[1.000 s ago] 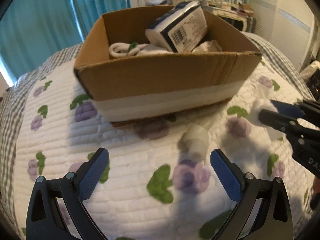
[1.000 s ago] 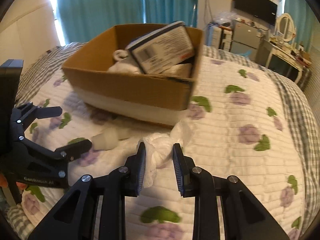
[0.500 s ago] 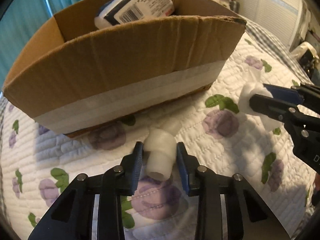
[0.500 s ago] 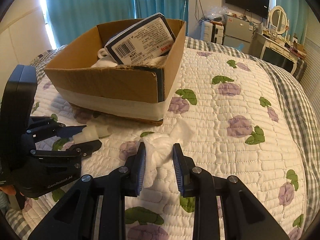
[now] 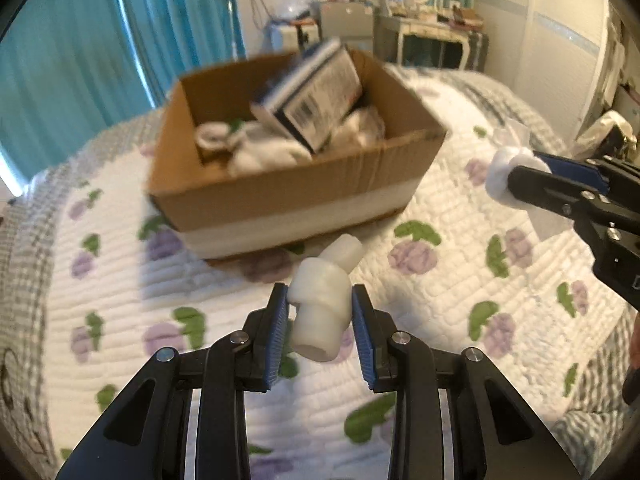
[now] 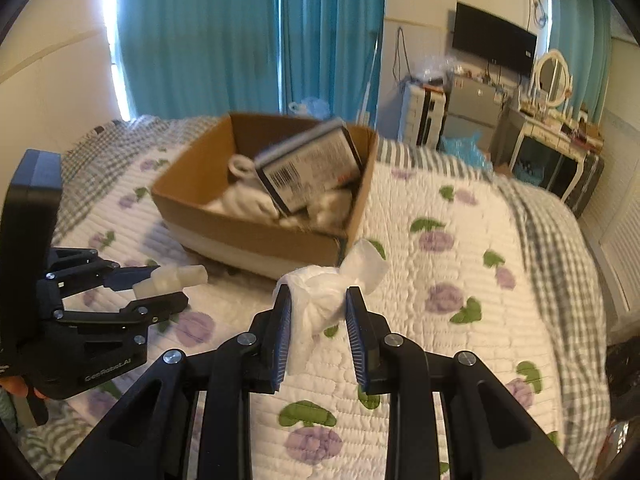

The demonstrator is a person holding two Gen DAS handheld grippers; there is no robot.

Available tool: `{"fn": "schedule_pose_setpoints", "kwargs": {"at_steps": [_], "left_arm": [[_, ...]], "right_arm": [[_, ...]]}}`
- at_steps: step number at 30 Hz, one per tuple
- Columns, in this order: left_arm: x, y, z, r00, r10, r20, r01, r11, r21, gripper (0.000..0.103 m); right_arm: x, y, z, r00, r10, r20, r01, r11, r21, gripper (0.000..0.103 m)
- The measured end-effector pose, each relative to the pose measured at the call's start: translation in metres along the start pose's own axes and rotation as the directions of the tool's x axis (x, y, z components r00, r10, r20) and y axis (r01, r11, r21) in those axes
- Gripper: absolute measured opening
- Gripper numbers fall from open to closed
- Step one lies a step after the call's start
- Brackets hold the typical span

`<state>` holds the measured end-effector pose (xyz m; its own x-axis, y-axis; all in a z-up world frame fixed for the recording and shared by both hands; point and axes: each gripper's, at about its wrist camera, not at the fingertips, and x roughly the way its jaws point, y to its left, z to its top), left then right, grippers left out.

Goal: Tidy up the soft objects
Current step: 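Lower the cloth and white item into the box and open both grippers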

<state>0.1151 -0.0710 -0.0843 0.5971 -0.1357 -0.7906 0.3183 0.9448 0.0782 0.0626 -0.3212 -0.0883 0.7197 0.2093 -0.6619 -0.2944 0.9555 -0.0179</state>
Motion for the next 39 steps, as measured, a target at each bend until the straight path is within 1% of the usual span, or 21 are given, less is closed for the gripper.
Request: {"fn": "schedule_pose_setpoints", "kwargs": {"at_steps": [4,8,11,14,17,21,25,31,33,36,39], "left_arm": [[-0.039,0.002,0.003,0.998,0.021,0.066,-0.02,1.0,-0.01,0.031],[-0.076,0.002,0.009,0.991,0.038,0.13,-0.035,0.999,-0.023,0.031],[-0.097,0.008,0.009,0.984,0.049,0.172,-0.044,0.998,-0.032,0.031],[-0.11,0.011,0.014,0.979,0.055,0.197,-0.049,0.998,-0.037,0.031],[-0.117,0.015,0.022,0.974,0.061,0.218,-0.054,0.998,-0.037,0.031],[-0.115,0.021,0.037,0.97,0.064,0.234,-0.054,0.997,-0.048,0.031],[-0.104,0.027,0.054,0.971,0.066,0.229,-0.055,0.997,-0.055,0.031],[-0.074,0.027,0.078,0.975,0.072,0.212,-0.064,0.997,-0.044,0.031],[-0.062,0.027,0.085,0.976,0.066,0.207,-0.058,0.997,-0.046,0.031],[-0.045,0.027,0.091,0.979,0.046,0.201,-0.04,0.999,-0.036,0.035],[-0.029,0.026,0.096,0.978,0.045,0.202,-0.04,0.999,-0.024,0.036]], "right_arm": [[-0.035,0.019,0.015,0.998,0.004,0.057,-0.002,0.999,-0.036,0.026],[-0.065,0.036,0.028,0.994,0.006,0.108,0.001,0.998,-0.068,0.026],[-0.084,0.046,0.036,0.99,0.012,0.142,0.0,0.996,-0.085,0.026],[-0.098,0.052,0.044,0.986,0.019,0.164,-0.003,0.995,-0.096,0.026],[-0.102,0.055,0.053,0.985,0.026,0.173,-0.009,0.995,-0.097,0.026],[-0.097,0.053,0.065,0.984,0.027,0.176,-0.009,0.995,-0.103,0.026],[-0.083,0.047,0.08,0.985,0.025,0.169,-0.01,0.996,-0.091,0.026],[-0.058,0.037,0.097,0.987,0.018,0.157,-0.005,0.997,-0.08,0.026],[-0.048,0.033,0.102,0.988,0.017,0.153,-0.005,0.997,-0.077,0.026],[-0.034,0.028,0.108,0.989,0.019,0.147,-0.009,0.997,-0.073,0.026],[-0.018,0.024,0.112,0.991,0.024,0.135,-0.015,0.998,-0.067,0.026]]}}
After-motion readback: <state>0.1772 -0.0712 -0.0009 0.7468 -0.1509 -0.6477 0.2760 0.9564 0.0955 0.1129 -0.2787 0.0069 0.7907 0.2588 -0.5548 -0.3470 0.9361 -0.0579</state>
